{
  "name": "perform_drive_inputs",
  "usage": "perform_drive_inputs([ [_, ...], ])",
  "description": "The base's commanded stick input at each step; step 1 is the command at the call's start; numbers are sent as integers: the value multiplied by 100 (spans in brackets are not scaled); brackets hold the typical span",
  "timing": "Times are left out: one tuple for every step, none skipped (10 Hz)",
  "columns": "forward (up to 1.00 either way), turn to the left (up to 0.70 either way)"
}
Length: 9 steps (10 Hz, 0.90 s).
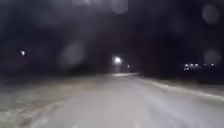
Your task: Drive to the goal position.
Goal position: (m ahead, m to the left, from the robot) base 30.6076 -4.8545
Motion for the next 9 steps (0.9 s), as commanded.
perform_drive_inputs([
  [100,0],
  [100,0],
  [100,0],
  [100,0],
  [100,0],
  [100,0],
  [100,0],
  [100,0],
  [100,0],
])
